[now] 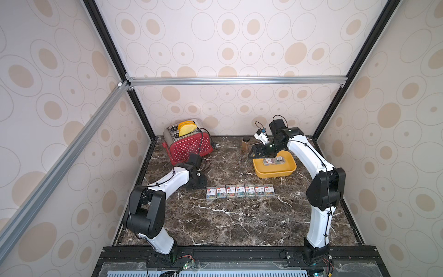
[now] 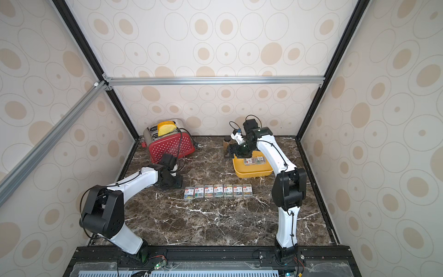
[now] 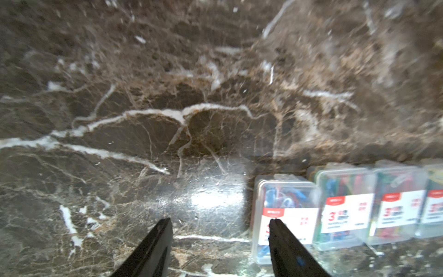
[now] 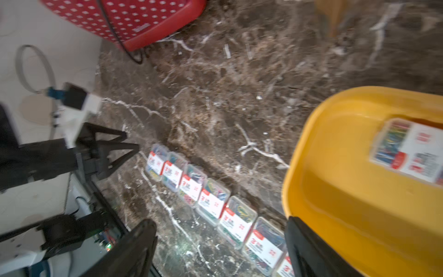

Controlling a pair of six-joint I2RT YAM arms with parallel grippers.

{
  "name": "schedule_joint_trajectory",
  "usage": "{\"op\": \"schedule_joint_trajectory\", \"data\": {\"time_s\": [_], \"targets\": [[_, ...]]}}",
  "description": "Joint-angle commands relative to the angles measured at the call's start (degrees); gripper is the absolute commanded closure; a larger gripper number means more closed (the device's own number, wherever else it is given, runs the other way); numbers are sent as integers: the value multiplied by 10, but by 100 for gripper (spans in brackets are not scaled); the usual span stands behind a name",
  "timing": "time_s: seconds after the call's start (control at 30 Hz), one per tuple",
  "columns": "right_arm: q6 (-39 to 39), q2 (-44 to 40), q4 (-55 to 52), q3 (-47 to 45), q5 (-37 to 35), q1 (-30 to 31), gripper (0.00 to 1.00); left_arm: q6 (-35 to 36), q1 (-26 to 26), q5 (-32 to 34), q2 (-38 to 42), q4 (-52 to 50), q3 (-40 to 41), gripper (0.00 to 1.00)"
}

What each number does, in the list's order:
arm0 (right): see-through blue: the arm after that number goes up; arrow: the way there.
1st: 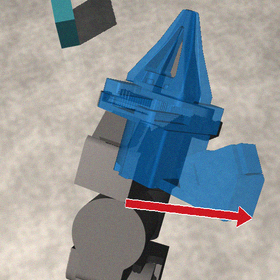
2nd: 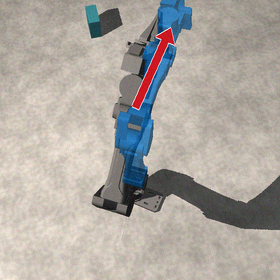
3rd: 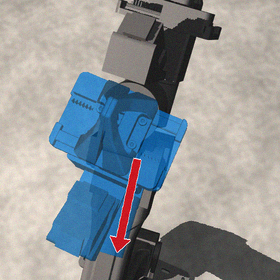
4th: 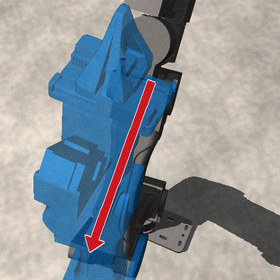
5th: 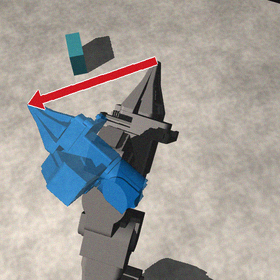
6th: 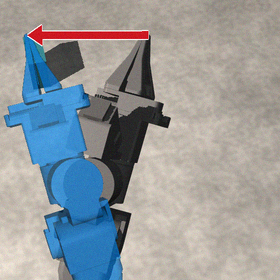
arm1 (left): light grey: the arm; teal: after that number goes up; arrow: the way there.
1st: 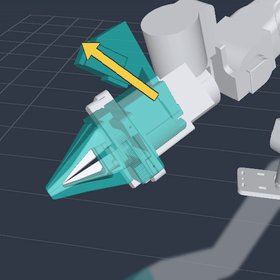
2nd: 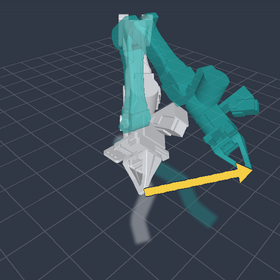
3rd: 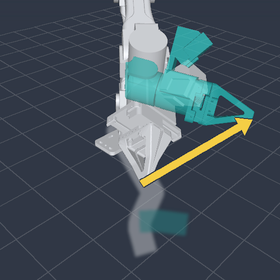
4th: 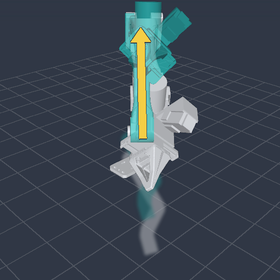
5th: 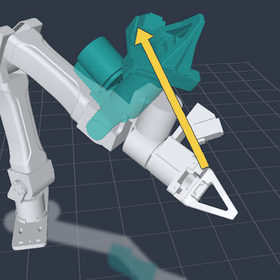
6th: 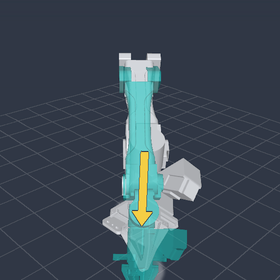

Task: Take the paper clips out of the storage box
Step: Pick up the boxed paper clips from the storage box.

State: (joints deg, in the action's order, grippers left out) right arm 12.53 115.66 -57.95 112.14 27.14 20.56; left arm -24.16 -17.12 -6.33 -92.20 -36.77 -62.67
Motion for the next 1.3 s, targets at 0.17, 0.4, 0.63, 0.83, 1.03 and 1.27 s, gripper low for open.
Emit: {"op": "schedule_joint_trajectory", "data": {"time_s": [0.17,0.4,0.63,0.83,1.03,1.27], "targets": [[-16,77,2,17,-194,-56,10,35,2,-56,38,-21,-96,13],[-31,122,37,22,-277,-89,10,36,2,-88,49,-28,-131,1],[-48,153,46,32,-342,-94,11,36,2,-102,48,-28,-127,1],[-54,174,58,36,-379,-97,11,35,11,-116,41,-25,-128,1],[-59,195,64,46,-385,-99,12,34,17,-125,28,-25,-137,1],[-58,220,51,63,-341,-98,12,32,19,-128,18,-22,-141,1]]}}
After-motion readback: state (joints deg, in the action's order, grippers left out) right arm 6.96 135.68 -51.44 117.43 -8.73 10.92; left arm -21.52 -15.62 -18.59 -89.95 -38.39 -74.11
